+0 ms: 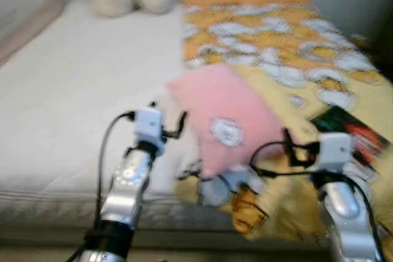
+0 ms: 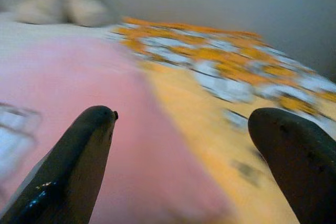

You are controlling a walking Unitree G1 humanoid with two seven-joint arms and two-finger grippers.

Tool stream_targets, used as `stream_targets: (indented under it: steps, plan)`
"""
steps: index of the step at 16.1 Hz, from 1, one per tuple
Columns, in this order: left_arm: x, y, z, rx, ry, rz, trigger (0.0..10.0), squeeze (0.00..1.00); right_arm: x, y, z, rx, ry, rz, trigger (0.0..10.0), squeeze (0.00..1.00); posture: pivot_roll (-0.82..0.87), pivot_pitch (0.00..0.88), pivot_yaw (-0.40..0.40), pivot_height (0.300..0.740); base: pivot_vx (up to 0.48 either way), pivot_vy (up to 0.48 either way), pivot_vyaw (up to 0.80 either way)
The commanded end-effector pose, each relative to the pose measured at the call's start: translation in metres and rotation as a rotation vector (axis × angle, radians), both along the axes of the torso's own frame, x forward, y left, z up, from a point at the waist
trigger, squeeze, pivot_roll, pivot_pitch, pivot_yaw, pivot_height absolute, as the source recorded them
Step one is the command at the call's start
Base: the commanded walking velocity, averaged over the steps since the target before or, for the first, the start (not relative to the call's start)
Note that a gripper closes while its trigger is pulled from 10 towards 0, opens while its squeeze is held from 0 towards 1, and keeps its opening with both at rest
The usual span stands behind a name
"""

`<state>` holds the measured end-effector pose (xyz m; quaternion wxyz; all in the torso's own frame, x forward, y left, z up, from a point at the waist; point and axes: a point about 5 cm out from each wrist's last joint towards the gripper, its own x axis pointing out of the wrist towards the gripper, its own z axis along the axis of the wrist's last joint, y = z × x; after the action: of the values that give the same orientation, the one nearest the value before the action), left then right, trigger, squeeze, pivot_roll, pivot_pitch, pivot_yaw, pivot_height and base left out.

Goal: Clean up the room

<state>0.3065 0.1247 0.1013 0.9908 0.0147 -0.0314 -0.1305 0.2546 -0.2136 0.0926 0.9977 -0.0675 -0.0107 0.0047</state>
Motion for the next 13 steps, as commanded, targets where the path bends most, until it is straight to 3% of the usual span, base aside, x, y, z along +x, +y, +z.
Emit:
stream_targets:
  steps: [1, 4, 9, 11, 13]
  plan:
    - [0.002, -0.008, 0.005, -0.018, -0.016, -0.015, 10.0, 0.0, 0.0, -0.009, 0.005, -0.023, -0.015, -0.034, 10.0, 0.0, -0.15, 0.0, 0.039, 0.74, 0.292, -0.375, 0.59]
    - [0.007, -0.009, 0.011, -0.023, -0.042, -0.003, 10.0, 0.0, 0.001, -0.008, 0.005, -0.022, -0.005, -0.023, 10.0, 0.0, -0.15, 0.0, 0.037, 0.74, 0.315, -0.359, 0.2]
    - [0.013, -0.005, 0.015, -0.033, -0.041, 0.021, 10.0, 0.0, 0.004, -0.008, 0.017, -0.046, -0.047, -0.029, 10.0, 0.0, -0.15, 0.0, 0.038, 0.74, 0.168, 0.0, 0.0]
    - [0.022, -0.002, 0.016, -0.028, -0.023, 0.023, 10.0, 0.0, 0.009, -0.013, 0.026, -0.039, -0.07, -0.048, 10.0, 0.0, -0.14, 0.0, 0.036, 0.74, 0.0, 0.0, 0.0]
    - [0.039, 0.004, 0.021, -0.057, 0.019, 0.023, 10.0, 0.0, 0.022, -0.029, 0.042, 0.006, -0.097, -0.1, 10.0, 0.0, -0.14, 0.0, 0.041, 0.74, 0.0, 0.0, 0.0]
